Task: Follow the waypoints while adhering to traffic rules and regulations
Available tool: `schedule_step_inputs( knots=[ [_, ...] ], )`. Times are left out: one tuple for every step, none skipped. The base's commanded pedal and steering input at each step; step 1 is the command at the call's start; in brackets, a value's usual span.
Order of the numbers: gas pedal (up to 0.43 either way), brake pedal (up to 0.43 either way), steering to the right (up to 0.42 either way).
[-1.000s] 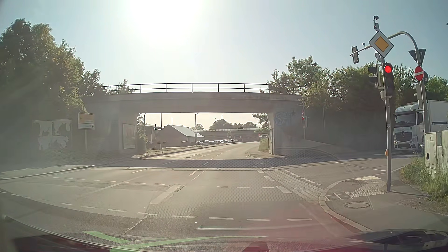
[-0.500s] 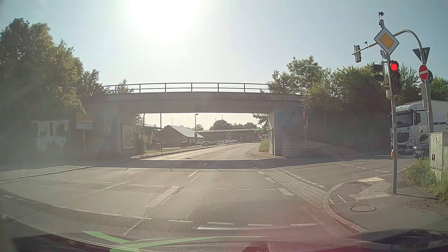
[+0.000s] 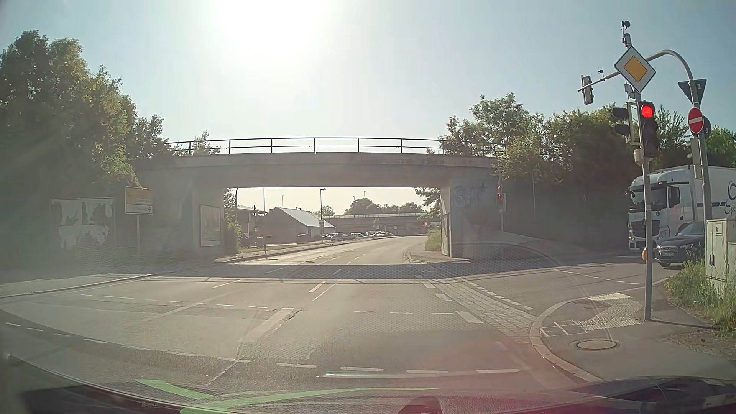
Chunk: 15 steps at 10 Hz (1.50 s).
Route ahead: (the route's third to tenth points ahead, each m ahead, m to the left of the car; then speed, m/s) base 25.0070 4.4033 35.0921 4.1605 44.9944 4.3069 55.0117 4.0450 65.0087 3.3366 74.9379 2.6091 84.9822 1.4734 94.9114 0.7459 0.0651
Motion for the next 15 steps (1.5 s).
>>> schedule_step_inputs(
  knots=[
    [0.000,0.311,0.006],
    [0.000,0.311,0.007],
    [0.000,0.311,0.007],
    [0.000,0.311,0.007],
    [0.000,0.311,0.007],
    [0.000,0.311,0.007],
    [0.000,0.311,0.007],
    [0.000,0.311,0.007],
    [0.000,0.311,0.007],
    [0.000,0.311,0.007],
    [0.000,0.311,0.007],
    [0.000,0.311,0.008],
    [0.000,0.311,0.007],
    [0.000,0.311,0.008],
    [0.000,0.311,0.008]
  ],
)
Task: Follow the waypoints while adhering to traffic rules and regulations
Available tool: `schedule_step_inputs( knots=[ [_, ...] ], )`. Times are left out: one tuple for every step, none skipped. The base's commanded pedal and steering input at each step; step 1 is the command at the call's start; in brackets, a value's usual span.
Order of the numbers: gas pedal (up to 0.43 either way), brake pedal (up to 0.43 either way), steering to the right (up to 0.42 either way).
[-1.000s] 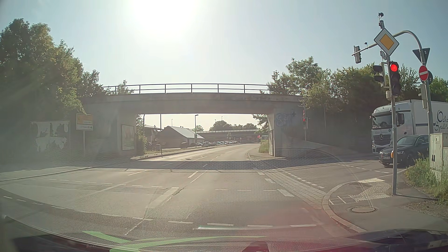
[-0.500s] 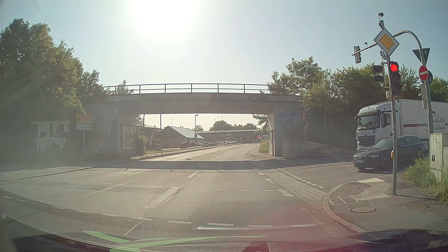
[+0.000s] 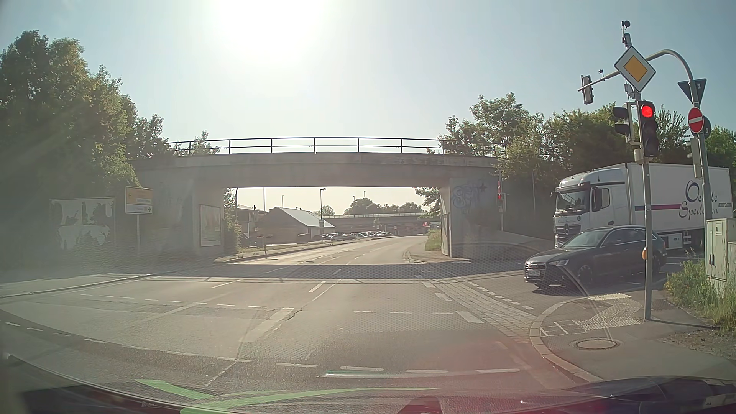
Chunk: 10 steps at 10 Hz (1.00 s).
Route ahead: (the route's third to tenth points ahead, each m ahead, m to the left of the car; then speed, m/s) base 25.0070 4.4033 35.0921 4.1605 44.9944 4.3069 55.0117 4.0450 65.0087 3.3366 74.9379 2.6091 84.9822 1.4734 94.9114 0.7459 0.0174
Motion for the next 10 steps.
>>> schedule_step_inputs(
  knots=[
    [0.000,0.311,0.008],
    [0.000,0.311,0.007],
    [0.000,0.311,0.008],
    [0.000,0.311,0.007],
    [0.000,0.311,0.007],
    [0.000,0.311,0.007],
    [0.000,0.311,0.007],
    [0.000,0.311,0.008],
    [0.000,0.311,0.007],
    [0.000,0.311,0.007]
  ],
)
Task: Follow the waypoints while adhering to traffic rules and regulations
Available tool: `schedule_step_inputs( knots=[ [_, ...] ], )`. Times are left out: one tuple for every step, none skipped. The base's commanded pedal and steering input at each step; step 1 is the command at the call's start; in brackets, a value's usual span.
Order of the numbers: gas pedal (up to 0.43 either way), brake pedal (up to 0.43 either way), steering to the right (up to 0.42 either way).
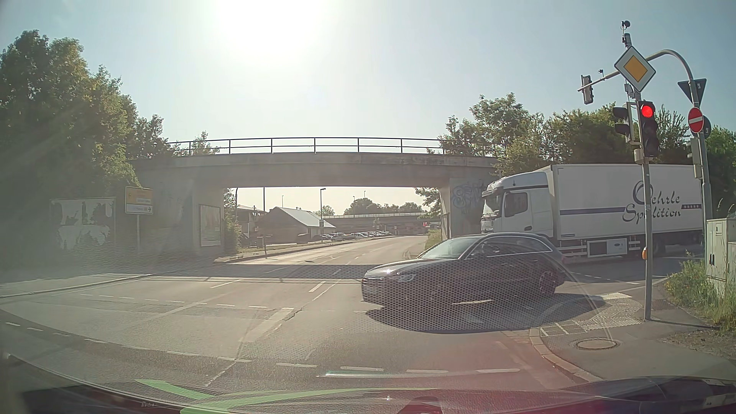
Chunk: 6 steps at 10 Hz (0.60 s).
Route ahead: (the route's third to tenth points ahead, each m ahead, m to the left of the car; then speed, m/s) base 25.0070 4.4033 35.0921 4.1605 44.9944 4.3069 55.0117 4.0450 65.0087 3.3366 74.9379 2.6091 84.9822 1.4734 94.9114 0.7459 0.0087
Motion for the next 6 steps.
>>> schedule_step_inputs(
  knots=[
    [0.000,0.311,0.008],
    [0.000,0.311,0.007],
    [0.000,0.311,0.008],
    [0.000,0.311,0.008],
    [0.000,0.311,0.008],
    [0.000,0.311,0.008]
  ],
)
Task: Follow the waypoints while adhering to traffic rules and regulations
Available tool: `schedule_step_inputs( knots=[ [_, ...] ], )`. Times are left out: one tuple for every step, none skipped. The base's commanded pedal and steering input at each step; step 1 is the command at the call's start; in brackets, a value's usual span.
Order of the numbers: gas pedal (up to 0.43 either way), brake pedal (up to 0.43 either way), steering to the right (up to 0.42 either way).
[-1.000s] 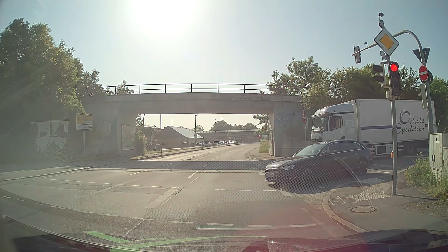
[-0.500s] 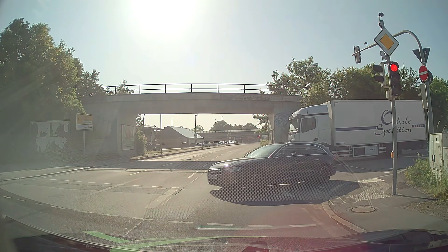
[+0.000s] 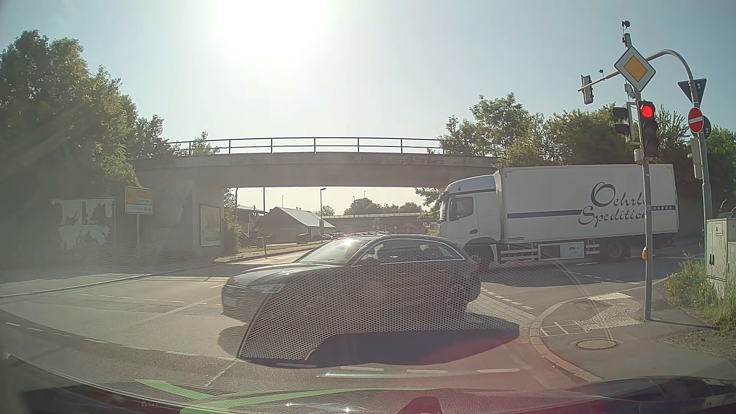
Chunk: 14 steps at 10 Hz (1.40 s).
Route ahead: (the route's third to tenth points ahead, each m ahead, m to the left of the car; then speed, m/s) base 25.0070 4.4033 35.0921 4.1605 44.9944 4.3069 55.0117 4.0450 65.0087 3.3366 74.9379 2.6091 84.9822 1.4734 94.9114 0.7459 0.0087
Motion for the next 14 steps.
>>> schedule_step_inputs(
  knots=[
    [0.000,0.311,0.007],
    [0.000,0.311,0.007],
    [0.000,0.311,0.007],
    [0.000,0.311,0.007],
    [0.000,0.311,0.007],
    [0.000,0.311,0.007],
    [0.000,0.311,0.008],
    [0.000,0.305,0.007],
    [0.000,0.305,0.007],
    [0.000,0.311,0.007],
    [0.000,0.311,0.008],
    [0.000,0.311,0.007],
    [0.000,0.311,0.007],
    [0.000,0.311,0.008]
  ],
)
